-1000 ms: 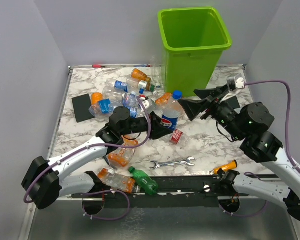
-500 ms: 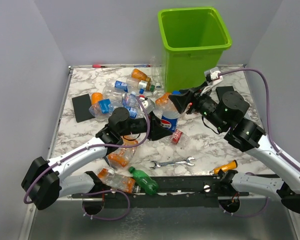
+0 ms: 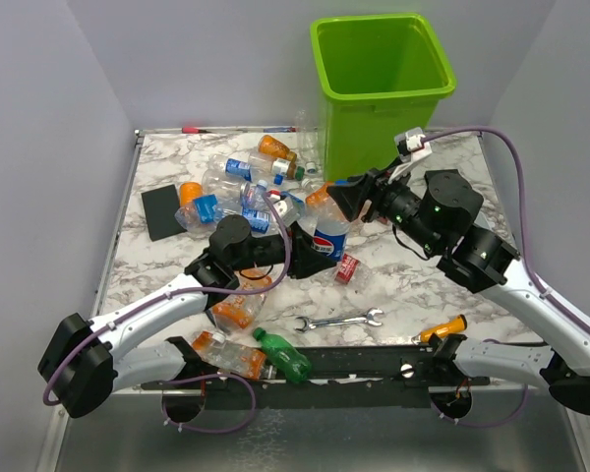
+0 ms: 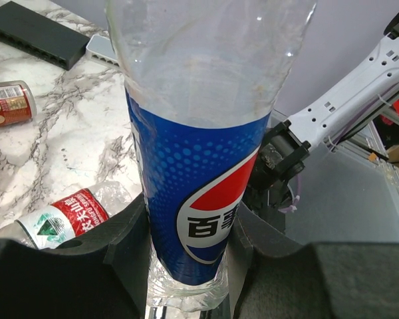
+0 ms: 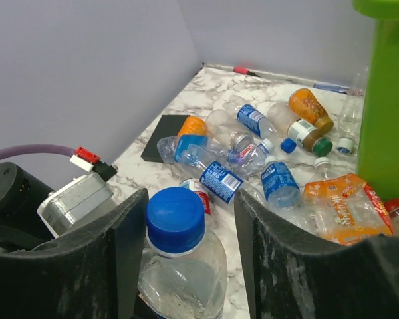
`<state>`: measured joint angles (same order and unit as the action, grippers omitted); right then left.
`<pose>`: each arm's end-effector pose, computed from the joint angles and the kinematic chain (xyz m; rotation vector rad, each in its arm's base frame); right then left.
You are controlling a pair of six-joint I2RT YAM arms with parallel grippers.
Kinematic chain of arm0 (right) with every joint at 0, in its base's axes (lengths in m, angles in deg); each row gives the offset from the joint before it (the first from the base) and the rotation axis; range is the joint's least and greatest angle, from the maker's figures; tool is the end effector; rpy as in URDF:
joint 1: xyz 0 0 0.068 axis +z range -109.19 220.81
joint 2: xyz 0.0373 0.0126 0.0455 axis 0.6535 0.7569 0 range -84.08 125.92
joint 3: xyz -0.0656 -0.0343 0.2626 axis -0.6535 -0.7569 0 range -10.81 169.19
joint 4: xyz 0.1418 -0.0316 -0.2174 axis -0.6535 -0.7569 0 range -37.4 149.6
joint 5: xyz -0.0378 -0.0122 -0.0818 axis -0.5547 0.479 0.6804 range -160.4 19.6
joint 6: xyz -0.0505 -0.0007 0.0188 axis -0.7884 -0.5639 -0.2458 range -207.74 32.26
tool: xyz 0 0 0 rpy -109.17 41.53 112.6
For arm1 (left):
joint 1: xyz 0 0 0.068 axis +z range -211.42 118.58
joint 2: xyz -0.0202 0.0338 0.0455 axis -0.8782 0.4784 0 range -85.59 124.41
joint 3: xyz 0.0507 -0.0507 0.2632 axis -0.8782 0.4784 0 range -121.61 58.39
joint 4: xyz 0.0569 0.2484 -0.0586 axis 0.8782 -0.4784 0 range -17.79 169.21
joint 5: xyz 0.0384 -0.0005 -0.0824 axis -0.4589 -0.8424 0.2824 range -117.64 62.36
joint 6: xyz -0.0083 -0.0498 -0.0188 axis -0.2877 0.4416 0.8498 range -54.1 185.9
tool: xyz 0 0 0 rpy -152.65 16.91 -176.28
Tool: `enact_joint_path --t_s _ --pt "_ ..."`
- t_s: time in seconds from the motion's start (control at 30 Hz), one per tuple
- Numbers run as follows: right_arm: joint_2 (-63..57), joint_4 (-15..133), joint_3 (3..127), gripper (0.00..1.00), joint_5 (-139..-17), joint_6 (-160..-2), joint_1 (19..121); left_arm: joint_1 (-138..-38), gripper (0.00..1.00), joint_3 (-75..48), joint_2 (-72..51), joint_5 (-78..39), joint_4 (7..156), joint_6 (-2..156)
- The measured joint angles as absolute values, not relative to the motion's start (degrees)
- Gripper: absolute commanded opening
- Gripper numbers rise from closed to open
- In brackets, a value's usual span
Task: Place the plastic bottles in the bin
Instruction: Pick up the plastic bottle at the center of the board.
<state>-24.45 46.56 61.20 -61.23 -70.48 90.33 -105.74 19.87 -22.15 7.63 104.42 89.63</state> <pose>0.1486 0.1652 0.4512 -0.3293 1.6040 0.7788 0.1663 -0.1911 0.3014 0.8232 1.5469 -1.3786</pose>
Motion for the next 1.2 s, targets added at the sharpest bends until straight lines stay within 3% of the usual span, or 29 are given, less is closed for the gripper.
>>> enact_joint_path --t_s 0.17,0.23,0.3,0.4,0.43,0.6,0.77,1.0,1.2 --pt "-23.7 46.1 61.5 0.33 -61.5 -69.6 90.4 -105.8 0.33 20.0 -22.5 7.3 104.2 89.3" --pt "-23.6 45.9 61.6 0.2 -61.6 -69.4 90.5 -105.8 0.36 20.0 -22.5 7.3 104.1 89.2" --pt "-23.5 45.2 62.1 0.01 -61.9 -69.4 90.5 -105.9 0.51 20.1 -22.6 7.2 104.1 89.2" --pt "-23.3 44.0 62.6 0.0 -62.1 -69.8 90.5 -106.1 0.94 20.5 -23.0 6.4 104.3 89.1" --pt "-23.2 43.5 63.0 0.0 -62.1 -69.8 90.5 -106.2 0.99 20.7 -23.1 6.1 104.6 88.8" --pt "-22.6 39.5 67.6 0.0 -60.4 -71.1 90.5 -106.5 0.99 23.3 -27.0 -0.5 104.9 86.9" --pt "-18.0 37.5 85.2 0.0 -54.0 -77.5 90.5 -106.5 0.99 26.2 -34.7 -11.3 104.9 83.3" --pt "-12.1 54.7 100.5 0.0 -39.2 -97.3 89.5 -106.5 0.99 30.3 -44.8 -22.8 102.8 75.9" --pt "-0.7 67.4 108.6 0.0 -37.6 -100.2 74.9 -106.5 0.99 33.2 -48.6 -31.0 102.1 72.3"
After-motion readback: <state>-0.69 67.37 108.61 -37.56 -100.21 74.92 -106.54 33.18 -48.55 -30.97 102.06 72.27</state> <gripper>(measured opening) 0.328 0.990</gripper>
